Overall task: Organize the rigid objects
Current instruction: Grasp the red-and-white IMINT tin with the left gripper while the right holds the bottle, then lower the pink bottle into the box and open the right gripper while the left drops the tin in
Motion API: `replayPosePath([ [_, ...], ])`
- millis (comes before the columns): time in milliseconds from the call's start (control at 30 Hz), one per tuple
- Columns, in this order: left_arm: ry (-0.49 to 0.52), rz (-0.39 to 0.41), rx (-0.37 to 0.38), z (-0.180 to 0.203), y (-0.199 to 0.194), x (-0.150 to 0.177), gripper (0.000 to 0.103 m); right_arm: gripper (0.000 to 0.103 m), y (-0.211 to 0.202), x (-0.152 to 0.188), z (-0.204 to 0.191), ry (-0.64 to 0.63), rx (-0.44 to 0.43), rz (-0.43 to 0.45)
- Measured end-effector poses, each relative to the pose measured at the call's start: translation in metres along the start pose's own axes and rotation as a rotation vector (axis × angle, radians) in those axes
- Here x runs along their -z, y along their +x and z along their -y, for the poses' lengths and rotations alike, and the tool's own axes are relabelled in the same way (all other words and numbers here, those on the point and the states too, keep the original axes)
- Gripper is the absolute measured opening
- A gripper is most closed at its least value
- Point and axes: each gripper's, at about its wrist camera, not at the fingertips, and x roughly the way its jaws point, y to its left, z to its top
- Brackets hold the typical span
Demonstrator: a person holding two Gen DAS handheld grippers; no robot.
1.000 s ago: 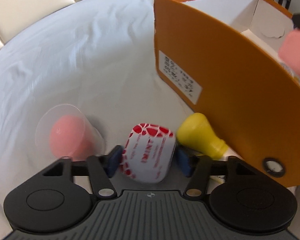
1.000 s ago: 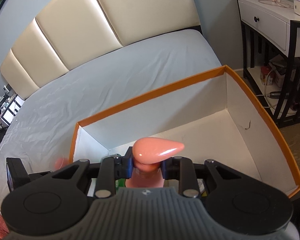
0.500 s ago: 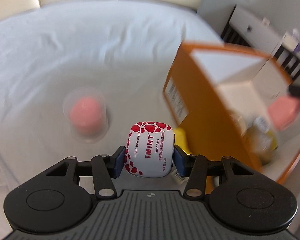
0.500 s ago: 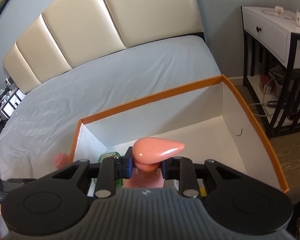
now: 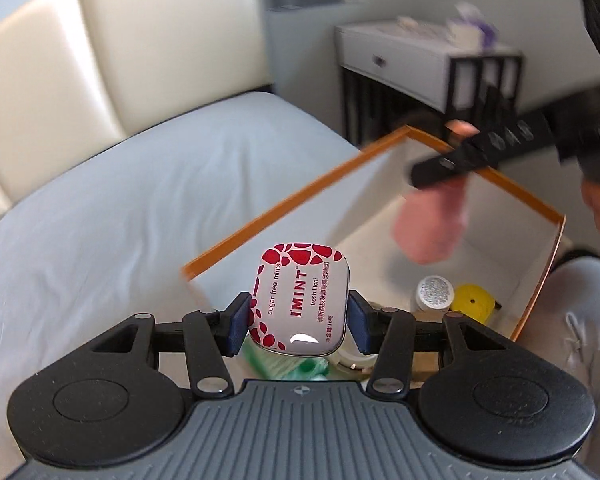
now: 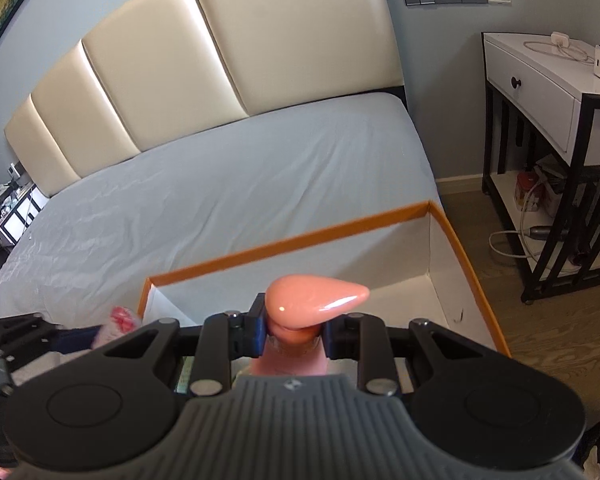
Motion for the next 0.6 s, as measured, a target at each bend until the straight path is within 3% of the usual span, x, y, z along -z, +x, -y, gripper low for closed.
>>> replayPosePath([
  [133,0.120,-0.067,0.017,0.017,0.034,-0.013,0.058,0.025,0.019,-0.006,0.002,-0.012,0.025,-0.018],
  [233,0.157,-0.122,0.020,0.017,0.059,-0.018,0.058,0.025,0.037,-0.006,0.002,-0.026,0.052,-0.049],
  [367,0.185,-0.180,0.042,0.015,0.085,-0.019,0.058,0.025,0.064,-0.005,0.004,-0.031,0.062,-0.105],
  [600,0.148,-0.232,0.074,0.008,0.116,-0.021,0.058,0.025,0.101,-0.007,0.004,-0.076,0.108,-0.169],
])
